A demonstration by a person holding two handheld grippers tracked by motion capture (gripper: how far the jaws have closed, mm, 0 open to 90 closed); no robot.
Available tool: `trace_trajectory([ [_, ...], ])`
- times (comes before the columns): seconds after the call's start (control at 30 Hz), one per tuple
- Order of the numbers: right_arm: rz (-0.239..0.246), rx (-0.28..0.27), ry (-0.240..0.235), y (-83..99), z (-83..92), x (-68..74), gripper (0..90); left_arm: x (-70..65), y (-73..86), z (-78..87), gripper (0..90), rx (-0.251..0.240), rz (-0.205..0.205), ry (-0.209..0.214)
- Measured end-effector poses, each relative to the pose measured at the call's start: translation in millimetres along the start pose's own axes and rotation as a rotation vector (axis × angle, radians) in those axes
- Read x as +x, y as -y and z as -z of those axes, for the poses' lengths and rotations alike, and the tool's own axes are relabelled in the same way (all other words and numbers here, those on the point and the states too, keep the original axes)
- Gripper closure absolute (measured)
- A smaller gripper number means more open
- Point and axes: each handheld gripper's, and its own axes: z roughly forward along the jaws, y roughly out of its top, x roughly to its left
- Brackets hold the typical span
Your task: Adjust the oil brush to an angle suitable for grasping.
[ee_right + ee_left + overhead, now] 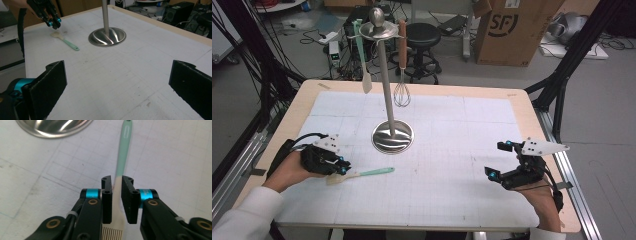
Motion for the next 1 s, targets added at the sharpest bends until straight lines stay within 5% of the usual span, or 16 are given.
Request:
trace_trajectory([
  [0.57,0.004,-0.012,-0.002,-1.0,2.5,0.1,0.5,-20.4,-27.6,34.0,34.2,-0.128,-0.06,-0.084],
  [0.67,0.001,-0.012,-0.004,-1.6,2.7,0.3,0.5,-21.6,-31.8,38.0,20.9,-0.153,-0.054,-0.088],
  [0.73,0.002,-0.013,-0.003,-2.0,2.5,0.1,0.5,-23.1,-33.6,40.4,4.4,-0.191,-0.066,-0.075],
  [1.0,0.002,-0.012,-0.004,-2.0,2.1,-0.5,0.5,-26.1,-43.2,49.2,1.6,-0.207,-0.047,-0.07],
])
